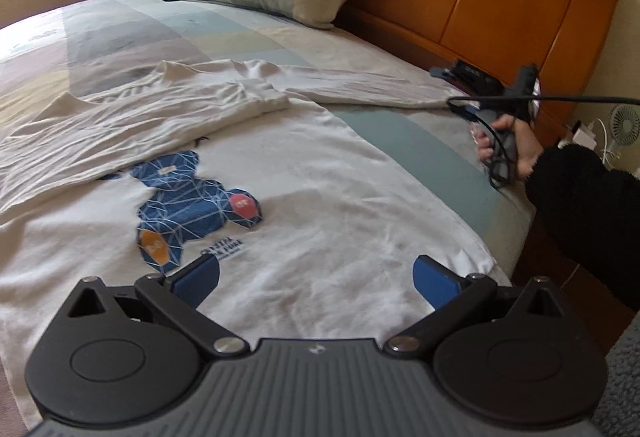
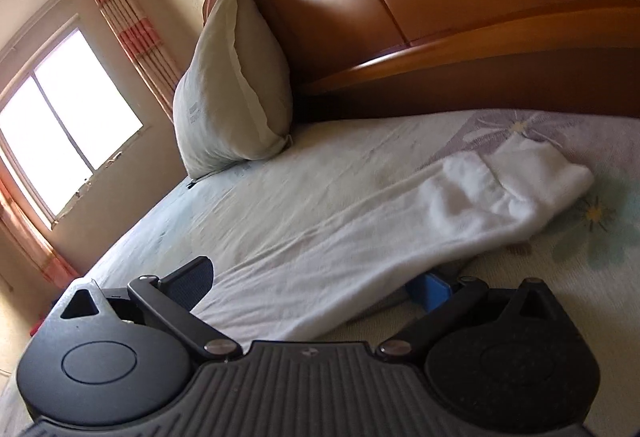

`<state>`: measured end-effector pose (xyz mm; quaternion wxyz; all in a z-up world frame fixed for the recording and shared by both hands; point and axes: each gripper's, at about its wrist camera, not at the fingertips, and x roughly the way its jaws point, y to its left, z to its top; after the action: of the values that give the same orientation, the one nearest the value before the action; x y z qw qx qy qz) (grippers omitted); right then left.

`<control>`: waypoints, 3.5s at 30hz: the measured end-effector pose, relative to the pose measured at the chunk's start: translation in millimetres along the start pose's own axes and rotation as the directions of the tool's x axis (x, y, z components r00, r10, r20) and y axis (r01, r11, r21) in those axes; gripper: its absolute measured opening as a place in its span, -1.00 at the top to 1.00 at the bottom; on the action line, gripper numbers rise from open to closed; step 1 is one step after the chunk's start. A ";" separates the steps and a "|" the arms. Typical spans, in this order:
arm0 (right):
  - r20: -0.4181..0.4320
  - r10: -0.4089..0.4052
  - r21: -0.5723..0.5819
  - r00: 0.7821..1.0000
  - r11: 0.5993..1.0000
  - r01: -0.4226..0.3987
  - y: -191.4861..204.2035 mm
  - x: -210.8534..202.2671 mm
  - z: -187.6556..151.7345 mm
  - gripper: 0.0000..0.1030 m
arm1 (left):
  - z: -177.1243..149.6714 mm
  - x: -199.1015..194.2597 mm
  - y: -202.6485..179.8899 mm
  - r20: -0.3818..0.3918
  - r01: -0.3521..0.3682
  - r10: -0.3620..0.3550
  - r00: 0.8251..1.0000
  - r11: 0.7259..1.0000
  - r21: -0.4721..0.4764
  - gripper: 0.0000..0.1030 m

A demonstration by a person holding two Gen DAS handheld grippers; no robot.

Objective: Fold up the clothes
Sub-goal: 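Lower the open right gripper to the other sleeve's cuff, then close the right gripper on the sleeve cuff and lift it, then carry the sleeve cuff across the sweatshirt body with the right gripper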

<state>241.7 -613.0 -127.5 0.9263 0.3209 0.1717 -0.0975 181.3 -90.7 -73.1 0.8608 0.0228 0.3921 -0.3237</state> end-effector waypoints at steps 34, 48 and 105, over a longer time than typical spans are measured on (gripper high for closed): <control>0.036 0.124 -0.099 0.992 0.988 -0.120 118.4 8.0 37.2 -1.00 | -10.2 -32.9 12.4 -0.005 -0.018 0.018 1.000 0.999 0.043 -0.98; -0.057 0.204 -0.217 0.977 0.953 -0.212 232.6 21.2 22.3 -1.00 | -35.6 -72.6 35.6 -0.037 0.075 -0.073 0.997 0.997 0.030 -0.98; -0.432 0.436 -0.303 0.790 0.754 -0.582 474.3 44.2 -178.1 -1.00 | -85.8 -109.9 80.0 -0.062 -0.020 0.013 0.998 0.992 -0.124 -0.98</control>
<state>374.8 -136.6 -9.1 0.9201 0.1599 0.2479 0.2577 117.6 56.9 -73.8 0.8507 -0.0178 0.4376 -0.2906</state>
